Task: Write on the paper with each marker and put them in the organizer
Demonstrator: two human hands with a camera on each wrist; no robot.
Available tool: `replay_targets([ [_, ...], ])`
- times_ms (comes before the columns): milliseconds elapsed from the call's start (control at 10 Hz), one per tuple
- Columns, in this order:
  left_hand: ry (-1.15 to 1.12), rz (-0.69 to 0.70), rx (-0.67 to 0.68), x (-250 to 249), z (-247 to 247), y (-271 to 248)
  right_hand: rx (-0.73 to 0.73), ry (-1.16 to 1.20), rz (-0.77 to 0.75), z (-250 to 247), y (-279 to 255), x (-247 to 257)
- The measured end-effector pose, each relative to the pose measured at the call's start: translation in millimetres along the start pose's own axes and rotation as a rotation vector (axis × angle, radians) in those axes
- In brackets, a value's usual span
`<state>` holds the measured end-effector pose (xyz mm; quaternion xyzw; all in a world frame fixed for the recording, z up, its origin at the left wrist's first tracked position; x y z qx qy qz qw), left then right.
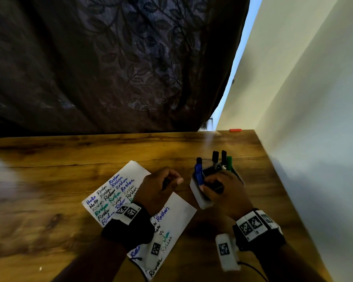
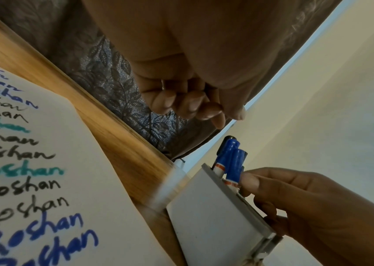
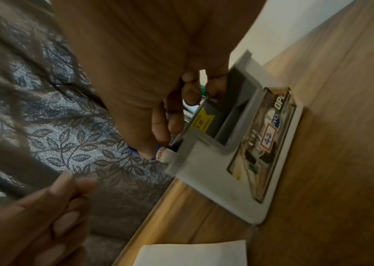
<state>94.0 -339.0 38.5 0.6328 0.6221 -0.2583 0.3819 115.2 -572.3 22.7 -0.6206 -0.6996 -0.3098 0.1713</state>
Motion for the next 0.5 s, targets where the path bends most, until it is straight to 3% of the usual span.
replay_targets([
  [300,0.057,0.133,-0.033,-8.5,-21.6,5.8,-0.108,0.041,-0.017,-15.2,2.1,20.2],
  [400,0.091,0.187,-0.083,-11.7,-41.3,16.3,-0.145,0.008,-0.08,-24.9,12.4,37.7],
  [500,0.088,0.329,-0.169,-21.8,-65.9,31.5,-0.213,0.012,-0.199,-38.5,30.4,63.7],
])
Point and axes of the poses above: each hand's wrist, its own y-axis towards the middle knuckle, its own z-axis out of the palm, x = y × z, the point moved 1 cm from there along y, towards the middle knuckle, and after that the axes turned 13 degrees about -x, right-handed, at the moved point
